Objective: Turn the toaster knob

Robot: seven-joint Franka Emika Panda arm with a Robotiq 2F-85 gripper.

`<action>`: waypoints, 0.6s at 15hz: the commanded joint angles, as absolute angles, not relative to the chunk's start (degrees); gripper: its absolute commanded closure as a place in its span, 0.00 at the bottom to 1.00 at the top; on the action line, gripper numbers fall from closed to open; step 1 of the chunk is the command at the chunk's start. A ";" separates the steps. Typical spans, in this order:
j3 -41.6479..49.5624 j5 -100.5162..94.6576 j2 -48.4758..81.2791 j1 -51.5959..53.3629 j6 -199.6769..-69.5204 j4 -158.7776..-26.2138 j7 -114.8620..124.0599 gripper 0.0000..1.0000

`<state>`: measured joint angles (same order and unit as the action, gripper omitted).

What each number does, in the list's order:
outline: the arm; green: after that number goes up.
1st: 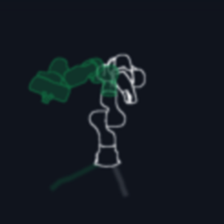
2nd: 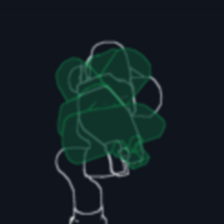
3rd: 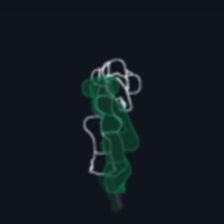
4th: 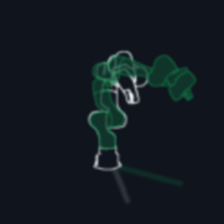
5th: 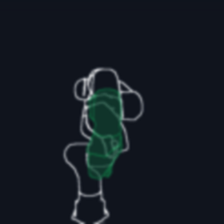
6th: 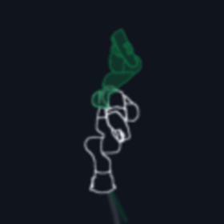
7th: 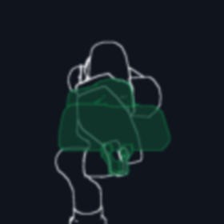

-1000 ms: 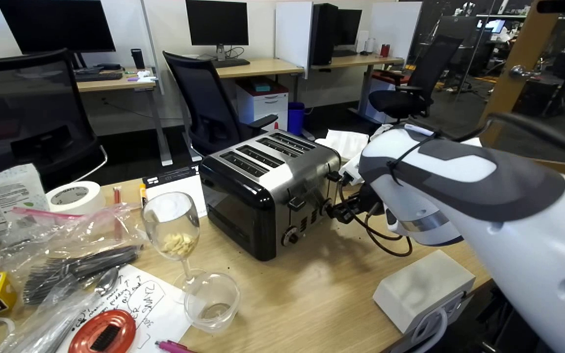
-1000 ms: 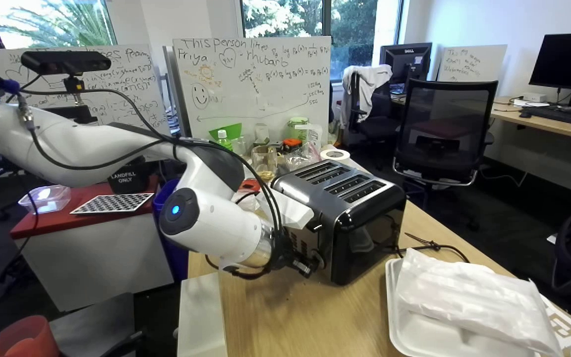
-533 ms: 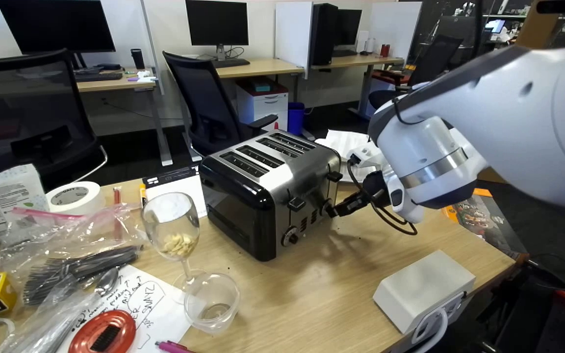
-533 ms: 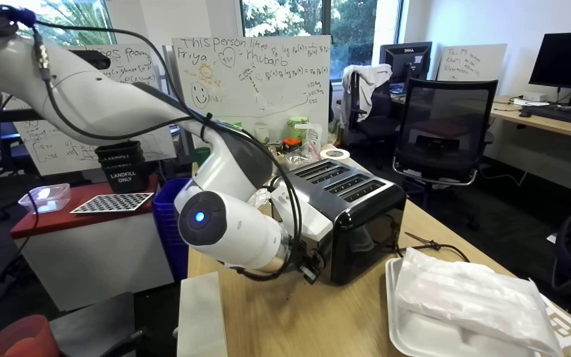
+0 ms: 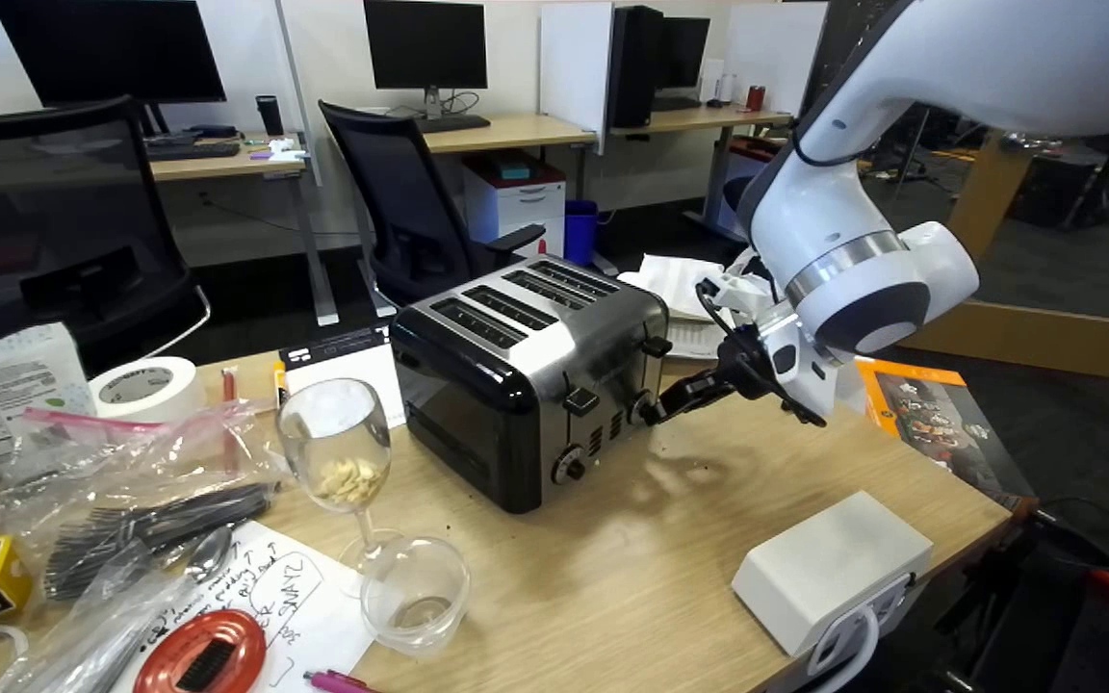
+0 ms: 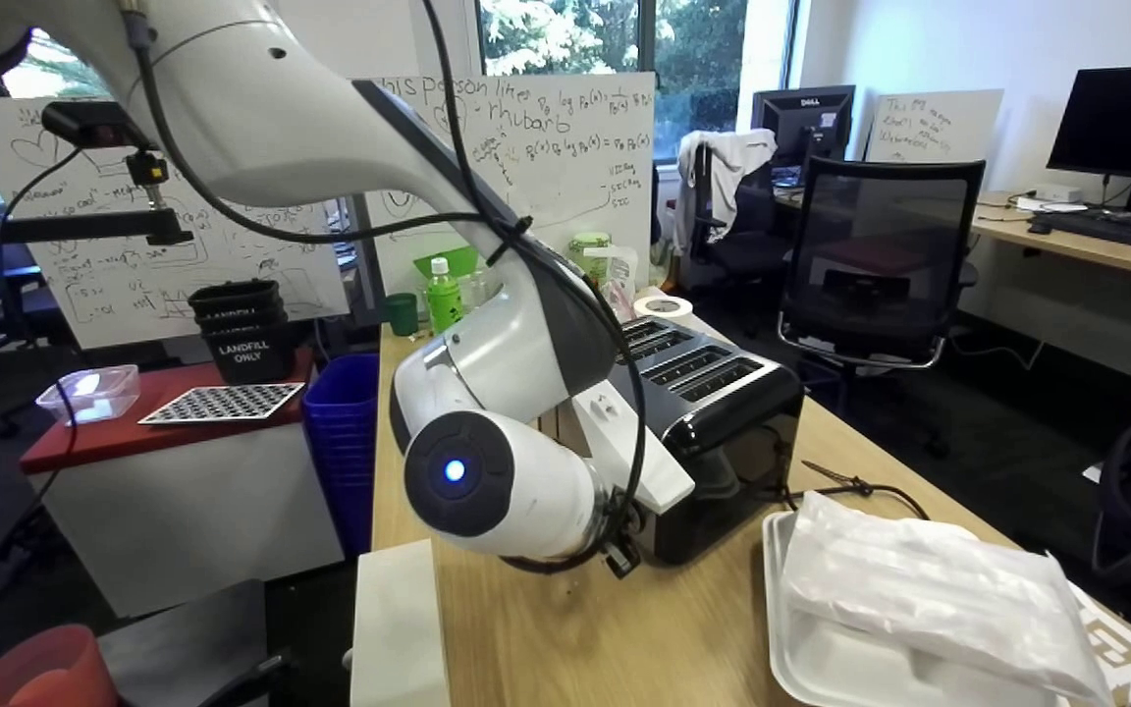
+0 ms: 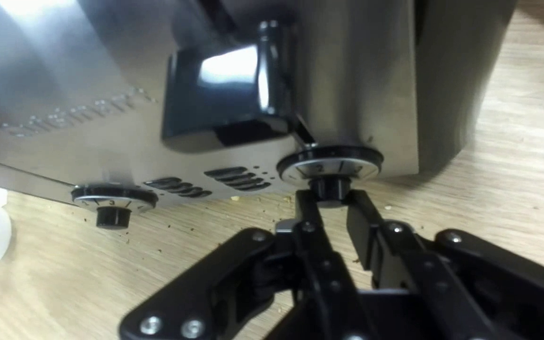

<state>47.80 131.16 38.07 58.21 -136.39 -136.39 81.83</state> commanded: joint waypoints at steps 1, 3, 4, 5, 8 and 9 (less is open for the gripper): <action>34.73 127.88 30.76 43.30 -139.51 -134.79 79.27 0.95; 27.53 126.91 29.06 35.40 -141.11 -134.40 78.36 0.95; 23.78 126.41 28.27 31.37 -142.00 -134.29 77.96 0.95; 19.98 126.08 27.83 27.30 -142.68 -134.11 77.64 0.95; 10.07 124.66 27.25 16.46 -143.48 -133.90 78.18 0.95; 7.96 124.53 27.39 14.03 -143.47 -133.88 78.25 0.95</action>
<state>16.18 126.23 27.81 21.88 -143.40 -134.44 77.61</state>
